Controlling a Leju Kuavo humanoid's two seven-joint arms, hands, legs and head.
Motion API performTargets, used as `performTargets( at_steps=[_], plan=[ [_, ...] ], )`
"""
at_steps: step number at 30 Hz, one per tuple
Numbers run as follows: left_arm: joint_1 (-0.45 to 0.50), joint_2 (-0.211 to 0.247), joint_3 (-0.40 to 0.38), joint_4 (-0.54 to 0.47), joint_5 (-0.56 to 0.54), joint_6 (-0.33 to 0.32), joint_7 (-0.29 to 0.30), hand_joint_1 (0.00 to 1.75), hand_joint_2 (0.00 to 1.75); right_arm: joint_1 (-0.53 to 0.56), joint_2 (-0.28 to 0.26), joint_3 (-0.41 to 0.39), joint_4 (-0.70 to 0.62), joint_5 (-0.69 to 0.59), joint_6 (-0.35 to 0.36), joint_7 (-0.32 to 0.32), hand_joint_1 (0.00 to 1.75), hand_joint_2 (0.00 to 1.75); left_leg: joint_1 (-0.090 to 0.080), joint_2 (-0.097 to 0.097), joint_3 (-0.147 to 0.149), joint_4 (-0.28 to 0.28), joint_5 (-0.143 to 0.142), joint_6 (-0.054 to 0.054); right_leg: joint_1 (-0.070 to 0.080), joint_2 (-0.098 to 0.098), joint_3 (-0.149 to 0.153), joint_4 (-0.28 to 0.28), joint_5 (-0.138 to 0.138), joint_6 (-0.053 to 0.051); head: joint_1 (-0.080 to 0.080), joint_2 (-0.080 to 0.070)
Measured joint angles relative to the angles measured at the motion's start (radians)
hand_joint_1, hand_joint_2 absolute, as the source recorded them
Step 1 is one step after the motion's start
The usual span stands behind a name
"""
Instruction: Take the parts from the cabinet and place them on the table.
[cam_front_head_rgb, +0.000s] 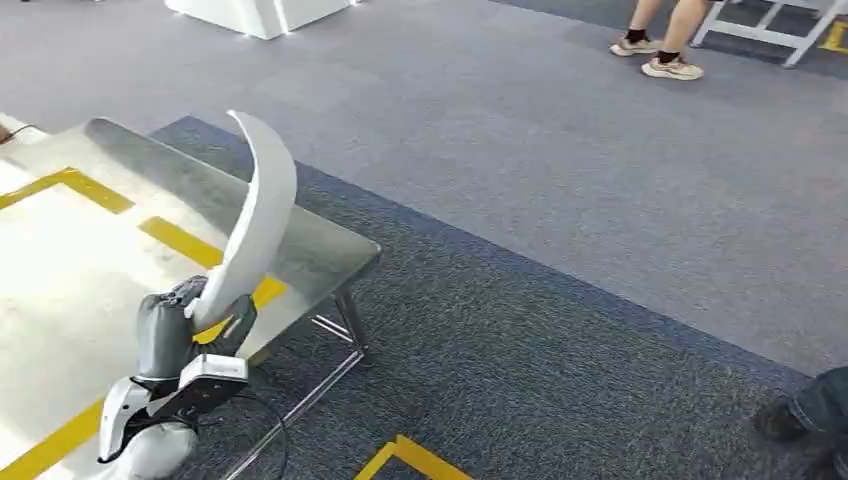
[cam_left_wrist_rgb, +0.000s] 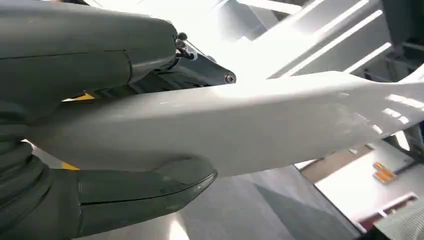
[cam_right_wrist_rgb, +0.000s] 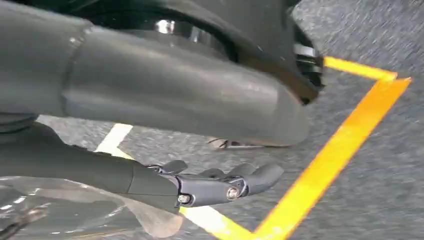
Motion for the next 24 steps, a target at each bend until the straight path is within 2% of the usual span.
performTargets(
  at_steps=[1, 2, 3, 4, 5, 6, 7, 8, 9, 12, 13, 14, 15, 16, 17, 18, 19, 20, 21, 22, 23, 24],
  plan=[
    [0.001, -0.003, 0.0, 0.0, 0.0, 0.0, 0.0, 1.75, 1.75, 0.001, 0.0, 0.0, 0.0, 0.0, 0.0, 0.0, 0.0, 0.0, 0.001, -0.013, 0.0, 0.0, 0.0, 0.002, -0.001, 0.02, -0.045, 0.091, -0.04, 0.003, 0.004, 0.0],
    [0.001, -0.005, 0.0, 0.0, -0.001, -0.001, 0.0, 1.75, 1.75, 0.003, 0.0, 0.0, 0.0, 0.0, 0.0, 0.0, 0.0, 0.0, 0.0, -0.025, -0.001, 0.0, 0.0, 0.002, -0.002, 0.026, -0.089, 0.173, -0.069, 0.005, 0.003, 0.0],
    [0.004, -0.005, 0.0, 0.0, -0.001, -0.004, 0.0, 1.75, 1.75, 0.006, 0.0, 0.0, 0.0, 0.0, 0.0, 0.001, 0.0, 0.0, 0.0, -0.04, 0.0, 0.001, 0.0, 0.002, -0.001, 0.027, -0.124, 0.228, -0.078, 0.006, 0.004, 0.0],
    [0.005, -0.005, -0.001, 0.0, 0.008, -0.021, 0.003, 1.75, 1.75, 0.007, 0.0, 0.0, 0.0, -0.001, 0.0, 0.001, 0.0, 0.0, 0.0, -0.054, 0.001, 0.001, 0.0, 0.002, -0.001, 0.027, -0.134, 0.228, -0.057, 0.006, 0.003, 0.0],
    [0.005, -0.004, -0.001, 0.0, 0.022, -0.051, 0.009, 1.75, 1.75, 0.008, 0.0, 0.0, 0.0, -0.003, 0.0, 0.001, 0.0, 0.0, 0.001, -0.069, 0.002, 0.001, -0.001, 0.001, -0.002, 0.028, -0.121, 0.184, -0.017, 0.005, 0.004, 0.0],
    [0.005, -0.003, -0.001, 0.0, 0.036, -0.076, 0.014, 1.75, 1.75, 0.007, -0.001, 0.0, 0.0, -0.006, 0.0, 0.0, 0.0, 0.0, 0.002, -0.085, 0.004, 0.003, -0.002, 0.0, -0.004, 0.034, -0.087, 0.098, 0.038, 0.005, 0.003, 0.0],
    [0.006, -0.002, -0.001, -0.001, 0.043, -0.088, 0.014, 1.75, 1.75, 0.006, -0.001, 0.0, 0.0, -0.009, 0.0, 0.0, 0.0, 0.0, 0.005, -0.099, 0.005, 0.006, -0.004, -0.004, -0.007, 0.057, -0.046, 0.0, 0.09, 0.005, 0.005, 0.0],
    [0.005, 0.0, -0.001, -0.002, 0.048, -0.091, 0.014, 1.75, 1.75, 0.007, -0.001, 0.0, 0.0, -0.013, 0.0, 0.0, 0.0, 0.0, 0.007, -0.109, 0.001, 0.008, -0.006, -0.009, -0.014, 0.113, -0.021, -0.061, 0.101, 0.005, 0.007, 0.0],
    [0.003, 0.002, -0.001, -0.003, 0.047, -0.091, 0.014, 1.75, 1.75, 0.007, -0.001, 0.001, 0.0, -0.015, 0.0, 0.0, 0.0, 0.0, 0.002, -0.124, -0.007, 0.019, -0.008, -0.016, -0.017, 0.127, -0.002, -0.091, 0.091, 0.002, 0.006, 0.0],
    [0.008, 0.011, 0.0, -0.006, 0.016, -0.086, 0.014, 1.75, 1.75, 0.009, -0.001, 0.006, 0.0, -0.021, 0.0, 0.0, 0.0, 0.0, 0.01, -0.155, -0.017, 0.01, 0.005, -0.036, -0.008, 0.096, 0.0, -0.082, 0.092, -0.013, 0.007, 0.0],
    [0.008, 0.016, 0.002, -0.006, 0.005, -0.084, 0.016, 1.75, 1.75, 0.008, 0.0, 0.006, 0.0, -0.023, 0.0, 0.0, 0.0, 0.0, 0.01, -0.163, -0.021, 0.009, -0.001, -0.039, -0.017, 0.08, 0.003, -0.092, 0.097, -0.022, 0.006, 0.0],
    [0.008, 0.019, 0.003, -0.007, -0.015, -0.077, 0.021, 1.75, 1.75, 0.006, -0.001, 0.007, 0.0, -0.026, -0.002, 0.0, 0.0, 0.0, 0.006, -0.105, -0.024, 0.028, -0.017, -0.041, -0.016, 0.068, 0.007, -0.096, 0.098, -0.028, 0.004, 0.0],
    [0.002, 0.02, 0.003, -0.007, -0.033, -0.072, 0.029, 1.75, 1.75, 0.007, -0.001, 0.008, 0.0, -0.028, -0.002, -0.001, 0.0, 0.0, 0.007, -0.056, -0.047, 0.086, -0.05, -0.047, -0.014, 0.053, 0.009, -0.097, 0.096, -0.036, -0.003, 0.0],
    [-0.002, 0.02, 0.003, -0.006, -0.05, -0.069, 0.038, 1.75, 1.75, 0.009, -0.001, 0.01, 0.0, -0.03, -0.002, 0.0, 0.0, 0.0, 0.009, -0.031, -0.083, 0.165, -0.088, -0.053, -0.012, 0.037, 0.01, -0.097, 0.093, -0.039, -0.004, 0.0],
    [-0.001, 0.02, 0.003, -0.006, -0.065, -0.066, 0.044, 1.75, 1.75, 0.012, -0.001, 0.013, 0.0, -0.032, -0.002, 0.0, 0.0, 0.0, 0.011, -0.022, -0.126, 0.259, -0.127, -0.057, -0.01, 0.018, 0.011, -0.096, 0.091, -0.042, -0.003, 0.0],
    [0.0, 0.021, 0.004, -0.006, -0.076, -0.065, 0.051, 1.75, 1.75, 0.013, -0.001, 0.015, 0.0, -0.034, -0.002, 0.0, 0.0, 0.0, 0.012, -0.021, -0.155, 0.32, -0.146, -0.06, -0.009, 0.003, 0.012, -0.096, 0.089, -0.043, -0.004, 0.0],
    [0.002, 0.023, 0.005, -0.006, -0.08, -0.065, 0.055, 1.75, 1.75, 0.013, -0.001, 0.016, 0.0, -0.033, -0.002, 0.0, 0.0, 0.0, 0.012, -0.02, -0.161, 0.331, -0.139, -0.061, -0.009, -0.011, 0.013, -0.096, 0.088, -0.043, -0.003, 0.0],
    [0.003, 0.024, 0.006, -0.006, -0.085, -0.064, 0.056, 1.75, 1.75, 0.012, -0.001, 0.017, 0.0, -0.033, -0.002, 0.0, 0.0, 0.0, 0.012, -0.019, -0.143, 0.299, -0.109, -0.06, -0.008, -0.024, 0.016, -0.096, 0.085, -0.042, -0.003, 0.0],
    [0.003, 0.027, 0.008, -0.006, -0.087, -0.063, 0.056, 1.75, 1.75, 0.011, -0.001, 0.019, 0.0, -0.033, -0.002, 0.0, 0.0, 0.0, 0.012, -0.014, -0.104, 0.221, -0.063, -0.057, -0.008, -0.037, 0.021, -0.096, 0.082, -0.041, -0.004, 0.0],
    [0.002, 0.028, 0.01, -0.006, -0.087, -0.063, 0.056, 1.75, 1.75, 0.01, -0.001, 0.022, 0.0, -0.032, -0.002, 0.0, 0.0, 0.0, 0.01, 0.001, -0.054, 0.126, -0.018, -0.051, -0.007, -0.048, 0.029, -0.096, 0.078, -0.04, -0.003, 0.0],
    [0.001, 0.029, 0.011, -0.006, -0.087, -0.062, 0.057, 1.75, 1.75, 0.01, 0.0, 0.024, 0.0, -0.032, -0.002, 0.0, 0.0, 0.0, 0.003, 0.049, -0.009, 0.037, 0.009, -0.041, -0.005, -0.059, 0.036, -0.096, 0.073, -0.037, -0.003, 0.0],
    [-0.002, 0.029, 0.011, -0.006, -0.087, -0.062, 0.058, 1.75, 1.75, 0.009, 0.0, 0.025, 0.0, -0.032, -0.002, 0.0, 0.0, 0.0, -0.014, 0.093, 0.003, 0.018, -0.011, -0.034, 0.003, -0.07, 0.036, -0.093, 0.067, -0.029, -0.003, 0.0]
  ],
)
